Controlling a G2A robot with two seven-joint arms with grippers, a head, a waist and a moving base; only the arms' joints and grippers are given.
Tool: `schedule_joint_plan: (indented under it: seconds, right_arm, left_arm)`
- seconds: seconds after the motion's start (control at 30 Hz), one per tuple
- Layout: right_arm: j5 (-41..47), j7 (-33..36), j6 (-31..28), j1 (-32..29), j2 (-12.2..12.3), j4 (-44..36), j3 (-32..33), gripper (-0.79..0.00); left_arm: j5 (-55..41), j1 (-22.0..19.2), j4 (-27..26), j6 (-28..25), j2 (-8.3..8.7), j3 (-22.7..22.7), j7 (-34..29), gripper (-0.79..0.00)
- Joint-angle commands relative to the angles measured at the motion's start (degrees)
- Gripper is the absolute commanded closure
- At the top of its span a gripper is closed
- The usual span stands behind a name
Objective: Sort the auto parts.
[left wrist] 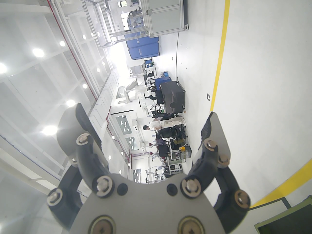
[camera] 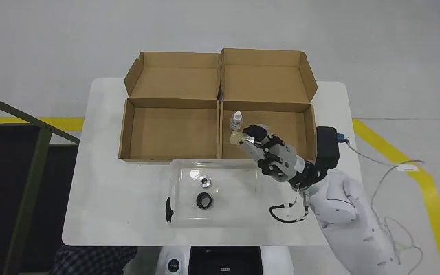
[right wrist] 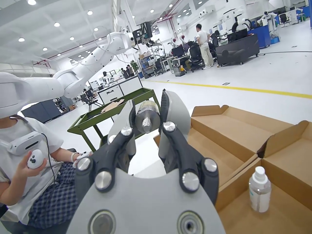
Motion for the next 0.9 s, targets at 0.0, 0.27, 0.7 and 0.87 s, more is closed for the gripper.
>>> schedule_joint_plan:
  seconds: [0.0,0.27,0.7,0.87]
  right_arm:
    - [-0.1,-0.1,0.1,-0.1,0.0,-0.3,0.3,0.000]
    - [-4.0,1.4,1.1,-0.8,0.1,-0.8,1.6,0.000]
    - [-15.9,8.0,4.8,-1.5,0.6,0.3,2.6,0.000]
    - [-17.7,11.1,5.3,-0.7,0.9,2.2,3.5,0.000]
  left_arm:
    - [0.0,0.0,0.0,0.0,0.00,0.0,0.0,-0.785]
    - [0.0,0.0,0.0,0.0,0.00,0.0,0.0,-0.785]
    - [0.0,0.0,0.0,0.0,0.00,0.0,0.0,-0.785]
    - [0.0,0.0,0.0,0.0,0.00,0.0,0.0,-0.785]
